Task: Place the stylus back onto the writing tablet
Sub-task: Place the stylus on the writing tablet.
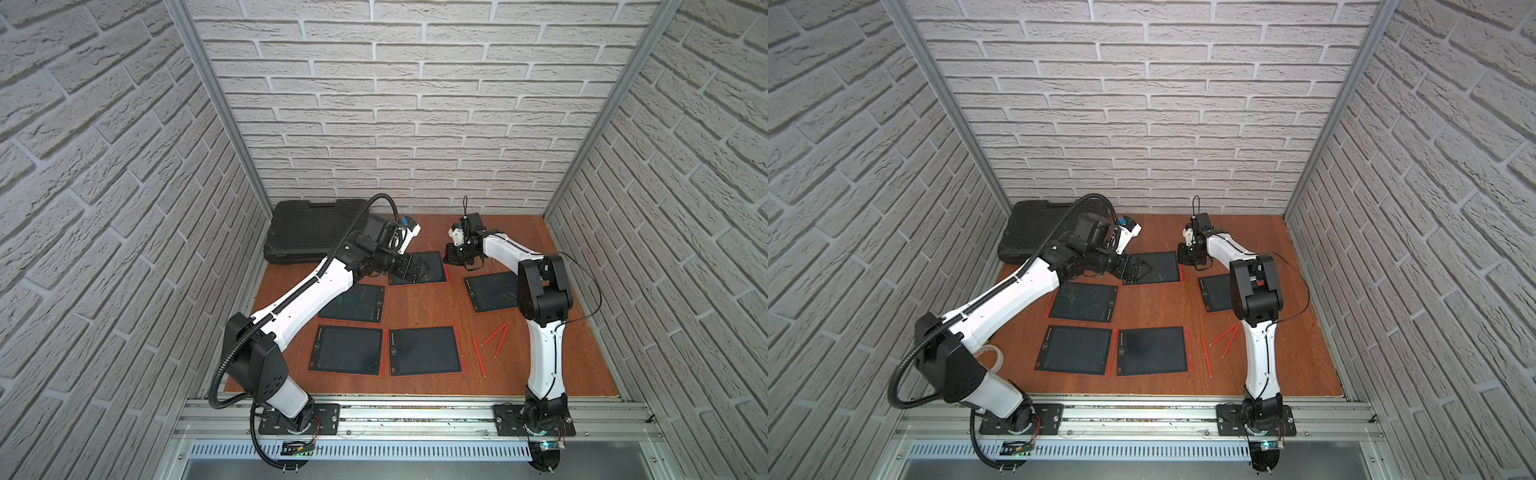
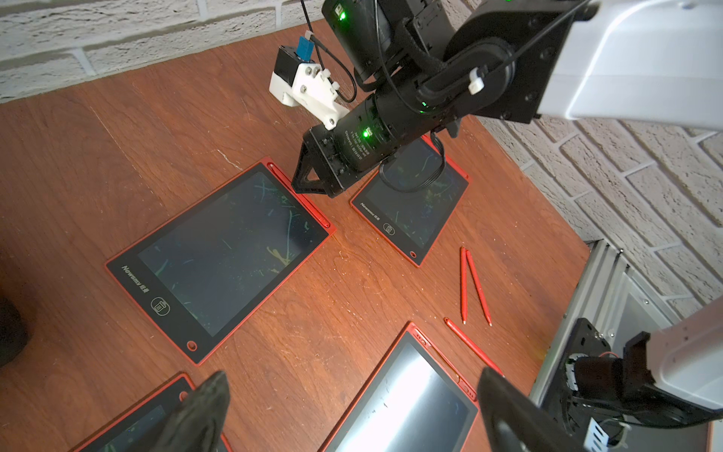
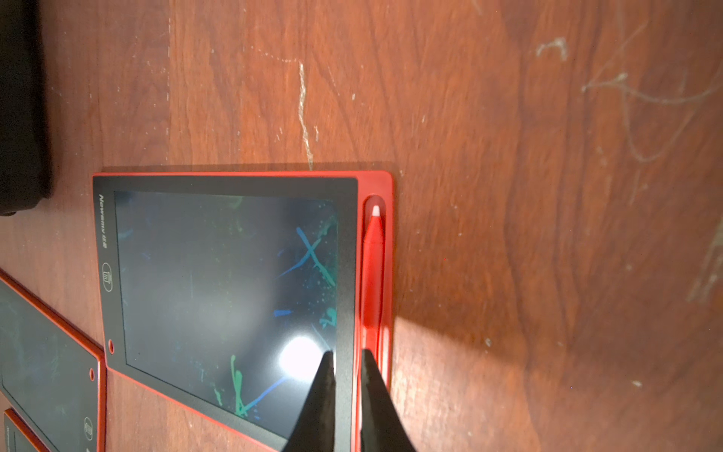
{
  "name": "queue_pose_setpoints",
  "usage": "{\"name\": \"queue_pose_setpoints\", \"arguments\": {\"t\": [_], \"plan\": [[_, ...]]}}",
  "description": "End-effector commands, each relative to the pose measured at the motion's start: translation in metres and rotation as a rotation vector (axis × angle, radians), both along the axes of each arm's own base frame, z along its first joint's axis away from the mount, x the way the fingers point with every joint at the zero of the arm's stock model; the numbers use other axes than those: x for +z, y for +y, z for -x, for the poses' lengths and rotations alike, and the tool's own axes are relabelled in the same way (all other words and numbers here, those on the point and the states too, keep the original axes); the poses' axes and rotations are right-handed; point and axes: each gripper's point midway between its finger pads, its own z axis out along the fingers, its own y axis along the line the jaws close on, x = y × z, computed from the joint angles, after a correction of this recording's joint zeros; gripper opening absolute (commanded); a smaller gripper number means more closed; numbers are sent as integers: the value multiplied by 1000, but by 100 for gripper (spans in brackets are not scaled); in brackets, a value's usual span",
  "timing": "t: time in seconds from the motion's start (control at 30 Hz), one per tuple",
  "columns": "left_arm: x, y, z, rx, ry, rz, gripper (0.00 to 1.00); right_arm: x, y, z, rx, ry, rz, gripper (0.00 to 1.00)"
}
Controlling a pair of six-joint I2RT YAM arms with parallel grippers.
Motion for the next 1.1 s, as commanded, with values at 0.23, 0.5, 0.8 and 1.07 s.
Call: {"name": "queue_pose_setpoints", "arguments": {"t": [0.23, 0.5, 0.8, 1.07], "plan": [[16, -1, 5, -15, -35, 31, 98, 8, 5, -3, 20, -35, 79, 3], [16, -1, 5, -15, -38, 30, 98, 3, 6, -2, 43, -32, 176, 3], [16, -1, 5, -16, -38, 30, 98, -4, 1, -1, 46, -20, 272, 3], [16, -1, 4, -14, -35, 31, 98, -11, 2, 1, 63, -6, 309, 3]]}}
